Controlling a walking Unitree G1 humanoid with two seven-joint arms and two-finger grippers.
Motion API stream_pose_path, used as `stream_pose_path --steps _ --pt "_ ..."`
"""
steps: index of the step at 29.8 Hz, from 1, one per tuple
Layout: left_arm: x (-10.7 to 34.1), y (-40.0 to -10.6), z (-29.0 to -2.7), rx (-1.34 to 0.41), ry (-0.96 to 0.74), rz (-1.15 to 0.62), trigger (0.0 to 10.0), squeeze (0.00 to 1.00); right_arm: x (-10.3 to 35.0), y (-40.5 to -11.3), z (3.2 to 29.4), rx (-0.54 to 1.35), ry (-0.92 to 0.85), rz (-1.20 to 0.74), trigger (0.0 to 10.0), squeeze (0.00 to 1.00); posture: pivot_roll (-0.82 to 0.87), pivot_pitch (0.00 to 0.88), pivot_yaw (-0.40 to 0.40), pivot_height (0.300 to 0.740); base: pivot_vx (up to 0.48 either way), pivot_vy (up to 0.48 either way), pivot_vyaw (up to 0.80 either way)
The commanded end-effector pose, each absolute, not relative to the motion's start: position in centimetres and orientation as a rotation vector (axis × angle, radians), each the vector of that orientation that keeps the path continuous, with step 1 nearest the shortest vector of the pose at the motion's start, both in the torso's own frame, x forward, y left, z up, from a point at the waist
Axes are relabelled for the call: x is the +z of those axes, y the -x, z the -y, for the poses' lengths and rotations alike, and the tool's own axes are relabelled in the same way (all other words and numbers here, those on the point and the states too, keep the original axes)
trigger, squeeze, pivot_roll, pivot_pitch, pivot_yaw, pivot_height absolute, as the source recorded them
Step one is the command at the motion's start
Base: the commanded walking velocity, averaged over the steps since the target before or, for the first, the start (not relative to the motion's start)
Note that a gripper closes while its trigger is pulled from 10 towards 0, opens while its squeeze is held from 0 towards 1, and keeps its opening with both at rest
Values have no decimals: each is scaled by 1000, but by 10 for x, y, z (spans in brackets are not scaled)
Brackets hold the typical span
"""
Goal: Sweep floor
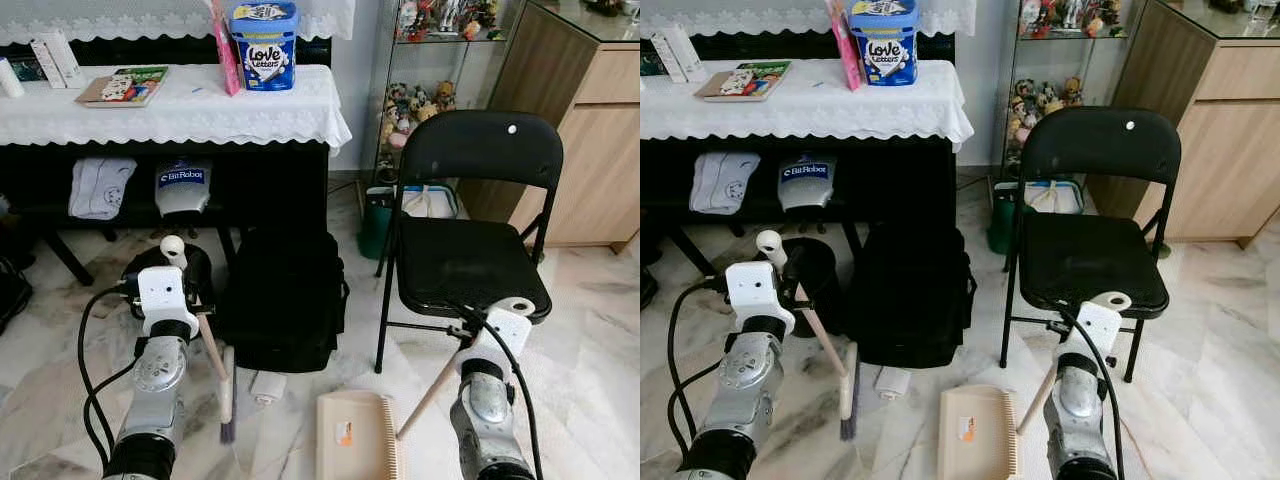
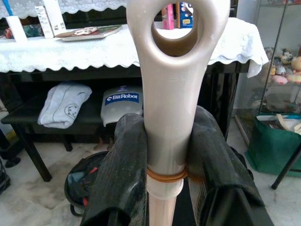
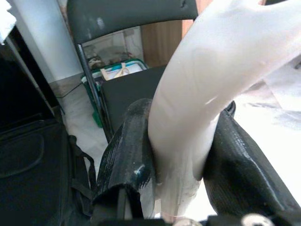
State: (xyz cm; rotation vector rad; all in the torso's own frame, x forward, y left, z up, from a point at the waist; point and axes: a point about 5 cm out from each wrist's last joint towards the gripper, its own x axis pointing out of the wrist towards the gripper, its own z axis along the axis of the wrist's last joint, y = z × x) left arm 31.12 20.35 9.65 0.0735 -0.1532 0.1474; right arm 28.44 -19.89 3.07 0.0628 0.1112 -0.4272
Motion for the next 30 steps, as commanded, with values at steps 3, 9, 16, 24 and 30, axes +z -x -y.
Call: stream_pose_path --steps 3,9,16,24,30 --pt "105 -311 -205 137 -111 208 10000 0 31 -283 199 -448 -82 -89 10000 0 -19 38 56 740 0 0 0" --pt "104 -308 -208 138 -115 203 10000 0 31 -283 201 -460 -81 -91 10000 0 -3 55 61 740 0 0 0" --pt "100 -303 -214 127 -118 176 10000 0 31 -281 206 -510 -71 -82 10000 0 9 83 81 740 0 0 0" --pt "102 -306 -211 107 -107 178 10000 0 31 -274 222 -584 -40 -72 10000 0 2 96 97 740 0 0 0" --pt "102 -306 -209 90 -90 176 10000 0 34 -272 231 -629 -14 -59 10000 0 2 102 94 740 0 0 0"
